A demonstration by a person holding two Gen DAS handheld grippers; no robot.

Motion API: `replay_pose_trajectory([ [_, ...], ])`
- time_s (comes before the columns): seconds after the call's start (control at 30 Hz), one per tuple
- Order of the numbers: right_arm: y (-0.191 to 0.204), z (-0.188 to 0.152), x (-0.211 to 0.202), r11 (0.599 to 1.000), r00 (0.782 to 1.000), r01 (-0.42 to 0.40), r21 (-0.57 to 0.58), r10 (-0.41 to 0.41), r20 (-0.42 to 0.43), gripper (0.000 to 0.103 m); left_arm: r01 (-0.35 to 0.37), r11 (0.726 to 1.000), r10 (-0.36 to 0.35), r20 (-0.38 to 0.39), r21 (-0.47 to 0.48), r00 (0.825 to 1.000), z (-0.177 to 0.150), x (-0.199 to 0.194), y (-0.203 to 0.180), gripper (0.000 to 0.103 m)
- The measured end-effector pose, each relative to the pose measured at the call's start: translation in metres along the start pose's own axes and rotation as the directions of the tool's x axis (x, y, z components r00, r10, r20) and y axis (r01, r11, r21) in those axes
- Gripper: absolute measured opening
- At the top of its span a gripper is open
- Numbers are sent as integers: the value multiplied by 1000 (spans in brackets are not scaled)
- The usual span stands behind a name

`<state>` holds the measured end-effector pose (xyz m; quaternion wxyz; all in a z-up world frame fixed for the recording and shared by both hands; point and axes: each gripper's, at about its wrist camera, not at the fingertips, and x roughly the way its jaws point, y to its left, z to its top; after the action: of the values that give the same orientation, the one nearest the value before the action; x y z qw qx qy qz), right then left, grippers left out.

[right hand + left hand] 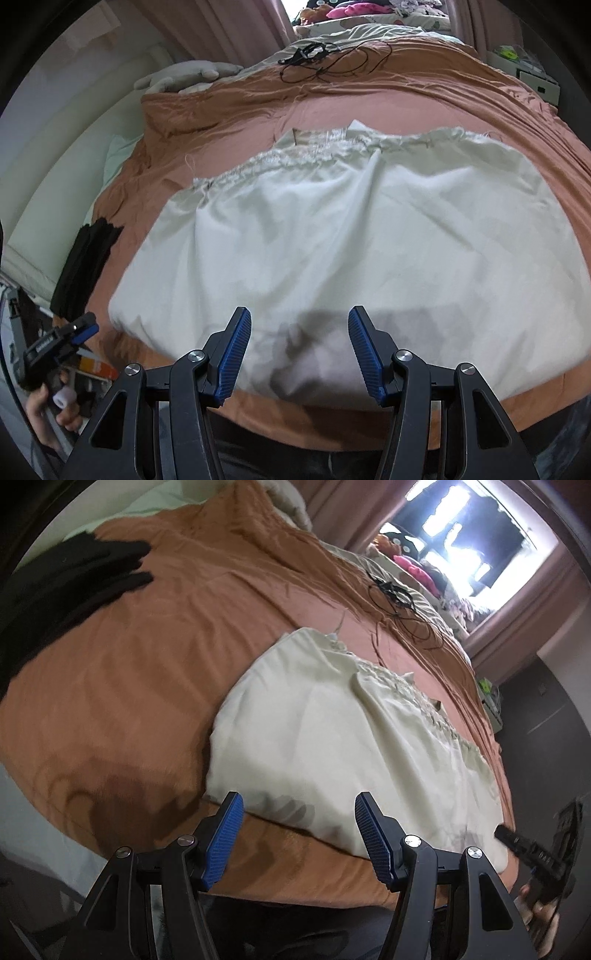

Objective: Fold large clothes

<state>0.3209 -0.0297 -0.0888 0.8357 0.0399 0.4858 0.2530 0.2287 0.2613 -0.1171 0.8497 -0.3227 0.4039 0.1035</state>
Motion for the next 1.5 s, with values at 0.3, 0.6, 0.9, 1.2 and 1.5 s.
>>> replay_pose_trajectory([
  [0.3,13,-38,24,999,999,7,-54,-9,-35,54,56,993,-61,-41,-100,997,-5,24,28,64],
  [0.6,10,-42,41,998,998,21,-53,-24,-52,54,119,971,-141,-94,-209,986,0,49,46,64],
  [0.9,1,-45,55,999,998,-3,-36,1,-64,54,176,928,-202,-46,-330,978,-14,25,66,64],
  [1.2,-6,-51,52,1000,999,-29,-10,29,-40,52,222,870,-273,-56,-440,960,-14,51,72,65],
  [1.5,3,-48,34,1000,1000,-1,-9,1,-29,41,167,899,-171,25,-404,985,-4,47,64,50],
])
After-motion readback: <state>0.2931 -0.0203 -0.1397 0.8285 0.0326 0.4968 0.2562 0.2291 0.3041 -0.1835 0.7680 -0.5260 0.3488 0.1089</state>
